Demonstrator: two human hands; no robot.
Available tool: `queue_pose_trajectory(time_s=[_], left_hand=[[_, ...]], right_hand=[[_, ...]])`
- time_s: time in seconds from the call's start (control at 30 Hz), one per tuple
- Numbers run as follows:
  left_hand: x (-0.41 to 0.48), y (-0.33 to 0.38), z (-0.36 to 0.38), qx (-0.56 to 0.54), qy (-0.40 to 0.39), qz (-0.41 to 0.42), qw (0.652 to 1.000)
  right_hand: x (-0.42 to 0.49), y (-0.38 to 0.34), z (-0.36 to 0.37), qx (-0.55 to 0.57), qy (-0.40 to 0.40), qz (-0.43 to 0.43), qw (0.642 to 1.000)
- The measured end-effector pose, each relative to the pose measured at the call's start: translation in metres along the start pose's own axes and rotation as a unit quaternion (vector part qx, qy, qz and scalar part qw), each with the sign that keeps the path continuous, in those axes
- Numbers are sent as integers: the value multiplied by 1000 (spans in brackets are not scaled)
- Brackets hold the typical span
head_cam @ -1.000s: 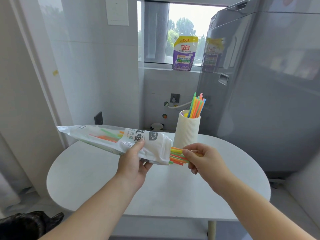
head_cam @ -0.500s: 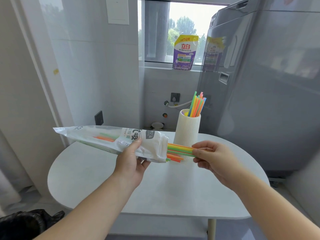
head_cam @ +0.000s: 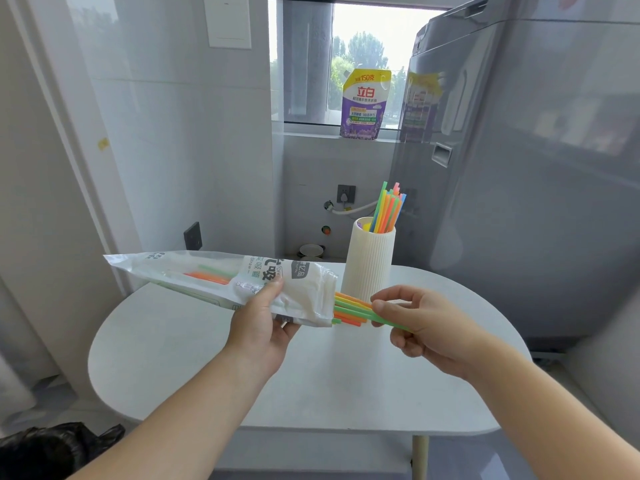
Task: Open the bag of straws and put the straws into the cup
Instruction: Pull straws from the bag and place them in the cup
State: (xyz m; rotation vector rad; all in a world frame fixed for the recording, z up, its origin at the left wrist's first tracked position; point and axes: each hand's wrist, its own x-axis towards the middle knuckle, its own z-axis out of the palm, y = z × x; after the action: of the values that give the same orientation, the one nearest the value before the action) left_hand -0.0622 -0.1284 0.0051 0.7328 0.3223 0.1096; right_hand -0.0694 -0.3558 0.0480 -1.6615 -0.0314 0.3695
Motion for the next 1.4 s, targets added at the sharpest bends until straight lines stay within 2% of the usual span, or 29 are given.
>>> queue_pose_trajectory(time_s=[0.47,0.63,0.73,0.83,0.9,1.07,1.23,1.33,1.4], left_hand=[[-2,2,-1,7,-2,1,1000],[-3,2,-2,10,-3,-2,1000],[-5,-1,0,6,-5,-6,1000],[-7,-3,3,-3,-6,-11,1000],[-8,-4,5,-6,-7,-12,1000],[-9,-3,7,-3,-8,-6,1000],[-10,-2,8,-4,-10,-6,1000],[-12,-4,10,-1,-14,-15,1000],[-13,-5,10,-2,-13,-20,1000]], right_hand=[[4,-4,-10,80,38,3,996],[3,-3,-18,140,63,-5,988],[3,-4,-15,217,92,-28,971],[3,-8,-7,346,117,-30,930],[2,-10,-1,392,119,-30,912],[1,-14,-2,398,106,-45,910],[2,-14,12,451,98,-64,885],[10,-11,22,431,124,-68,891],[14,-10,27,379,171,-70,907]])
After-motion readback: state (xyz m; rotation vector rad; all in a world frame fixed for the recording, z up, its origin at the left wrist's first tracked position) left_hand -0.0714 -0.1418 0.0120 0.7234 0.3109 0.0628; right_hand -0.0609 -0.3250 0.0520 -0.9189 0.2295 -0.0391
